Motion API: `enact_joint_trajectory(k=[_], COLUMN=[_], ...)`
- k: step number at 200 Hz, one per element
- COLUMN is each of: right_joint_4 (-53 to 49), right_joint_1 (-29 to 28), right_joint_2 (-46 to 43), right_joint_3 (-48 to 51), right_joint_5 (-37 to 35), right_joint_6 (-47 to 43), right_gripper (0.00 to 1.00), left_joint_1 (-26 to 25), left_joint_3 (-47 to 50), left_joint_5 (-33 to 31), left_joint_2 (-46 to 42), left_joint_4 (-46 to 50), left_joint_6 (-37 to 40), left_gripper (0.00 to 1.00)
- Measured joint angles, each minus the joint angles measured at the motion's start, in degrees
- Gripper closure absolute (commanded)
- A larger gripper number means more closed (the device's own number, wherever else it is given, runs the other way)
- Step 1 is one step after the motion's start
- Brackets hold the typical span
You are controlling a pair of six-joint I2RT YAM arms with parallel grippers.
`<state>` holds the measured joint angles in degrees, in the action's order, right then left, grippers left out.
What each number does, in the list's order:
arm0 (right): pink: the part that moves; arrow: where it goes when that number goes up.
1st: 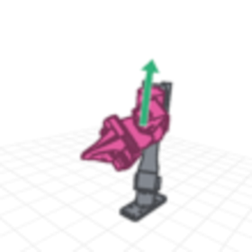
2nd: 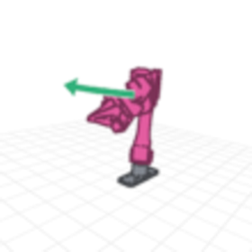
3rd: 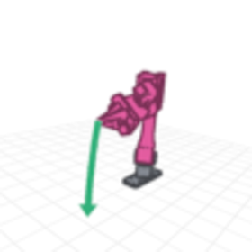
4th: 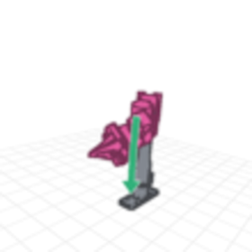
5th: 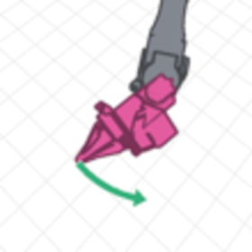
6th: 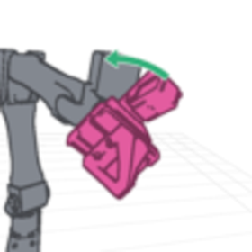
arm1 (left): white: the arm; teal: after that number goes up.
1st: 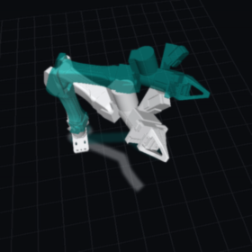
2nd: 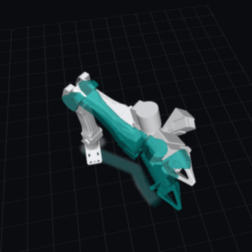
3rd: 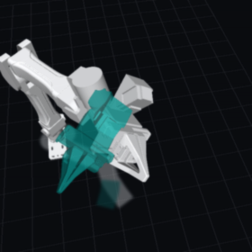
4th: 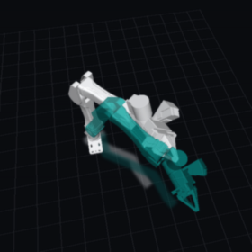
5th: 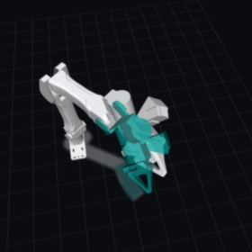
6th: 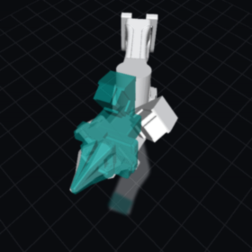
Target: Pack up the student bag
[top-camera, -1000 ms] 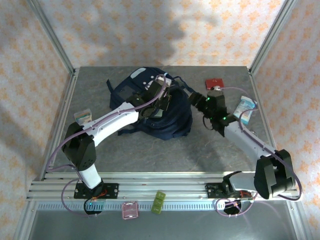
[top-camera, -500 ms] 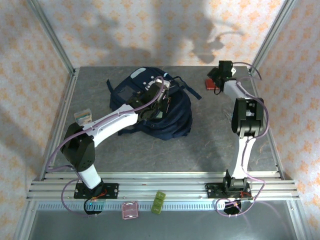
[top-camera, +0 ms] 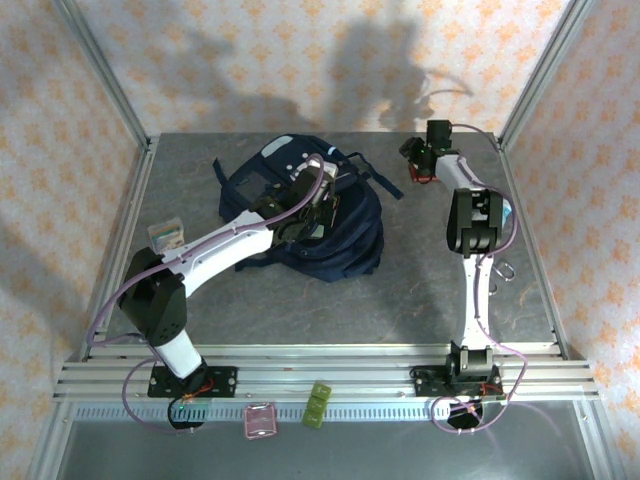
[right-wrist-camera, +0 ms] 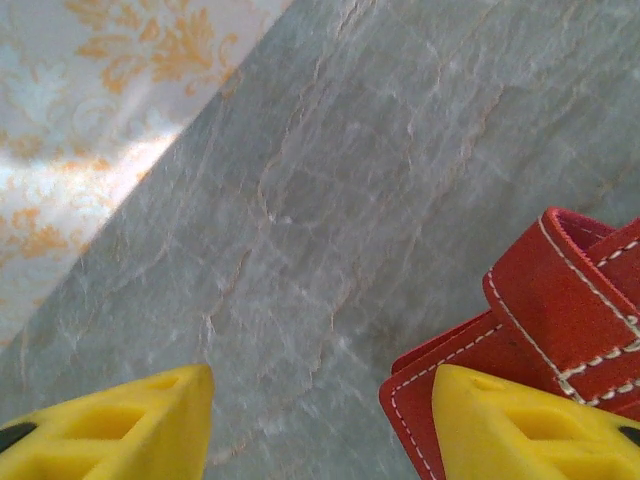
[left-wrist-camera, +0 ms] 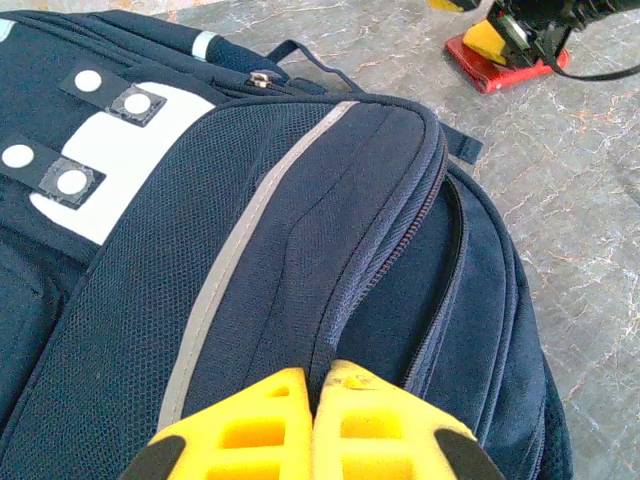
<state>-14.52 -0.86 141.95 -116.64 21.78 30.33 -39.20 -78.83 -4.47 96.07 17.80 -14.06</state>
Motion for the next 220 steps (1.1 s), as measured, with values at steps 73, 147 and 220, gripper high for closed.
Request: enact_joint_trajectory(k=[73, 147, 220], right_joint_4=[2.69, -1.68, 0.44], right_joint_1=[-4.59, -3.93, -0.33], right_joint_2=[-24.26, -45.29, -50.31], right_joint_3=[36.92, 50.82, 63.95], right_joint_5=[3.76, 1.81, 1.18], right_joint_6=[-5.46, -9.11, -2.67], right_gripper=[0.43, 0.32, 0.36], left_joint_1=[0.00, 0.74, 0.74], left_joint_3=[2.60, 3.30, 3.28], left_joint_5=[0.46, 1.09, 1.29], left_joint_2=[-0.81, -1.33, -1.33], left_joint_4=[-2.14, -2.40, -2.40], left_joint_6=[0.00, 0.04, 0.17], left_gripper=[1.00, 1.00, 1.00])
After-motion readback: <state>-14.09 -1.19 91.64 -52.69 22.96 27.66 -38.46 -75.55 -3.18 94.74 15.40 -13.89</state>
